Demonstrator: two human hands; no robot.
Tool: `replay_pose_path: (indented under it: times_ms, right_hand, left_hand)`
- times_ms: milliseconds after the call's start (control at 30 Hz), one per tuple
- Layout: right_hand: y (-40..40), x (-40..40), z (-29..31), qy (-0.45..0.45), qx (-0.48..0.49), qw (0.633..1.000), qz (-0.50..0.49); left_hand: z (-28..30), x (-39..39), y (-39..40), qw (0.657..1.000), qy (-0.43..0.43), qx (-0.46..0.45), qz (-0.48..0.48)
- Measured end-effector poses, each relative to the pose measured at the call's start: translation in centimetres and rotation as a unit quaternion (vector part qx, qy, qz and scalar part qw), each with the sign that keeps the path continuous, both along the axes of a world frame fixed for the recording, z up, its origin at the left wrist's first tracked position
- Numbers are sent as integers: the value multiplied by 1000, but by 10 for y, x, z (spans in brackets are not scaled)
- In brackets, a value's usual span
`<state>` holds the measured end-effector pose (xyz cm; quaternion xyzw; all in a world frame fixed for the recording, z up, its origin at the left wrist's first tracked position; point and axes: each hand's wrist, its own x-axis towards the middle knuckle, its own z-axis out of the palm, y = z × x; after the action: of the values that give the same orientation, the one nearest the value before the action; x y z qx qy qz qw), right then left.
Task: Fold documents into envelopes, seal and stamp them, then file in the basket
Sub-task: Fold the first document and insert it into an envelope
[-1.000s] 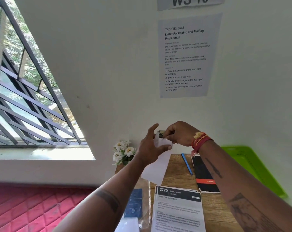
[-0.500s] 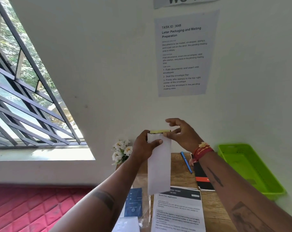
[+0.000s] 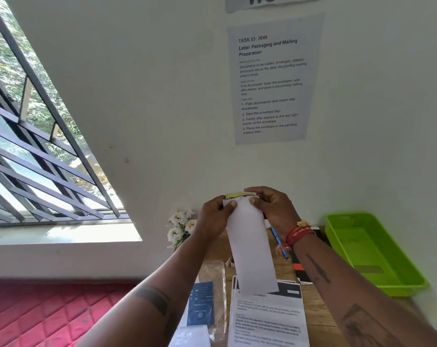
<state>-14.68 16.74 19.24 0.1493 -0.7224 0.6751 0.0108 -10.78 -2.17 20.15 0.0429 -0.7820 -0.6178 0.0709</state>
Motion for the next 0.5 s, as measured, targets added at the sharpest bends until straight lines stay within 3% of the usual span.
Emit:
replay_pose_path:
  times_ms: [333,500]
  right_hand:
    - [5,-5,-8,-54,-27,997,-43]
    - [4,-3,-5,-71,-29,996,-41]
  left_hand:
    - [7,-1,9,994,-1,106,4]
    - [-3,-11,12,997,27,43,59]
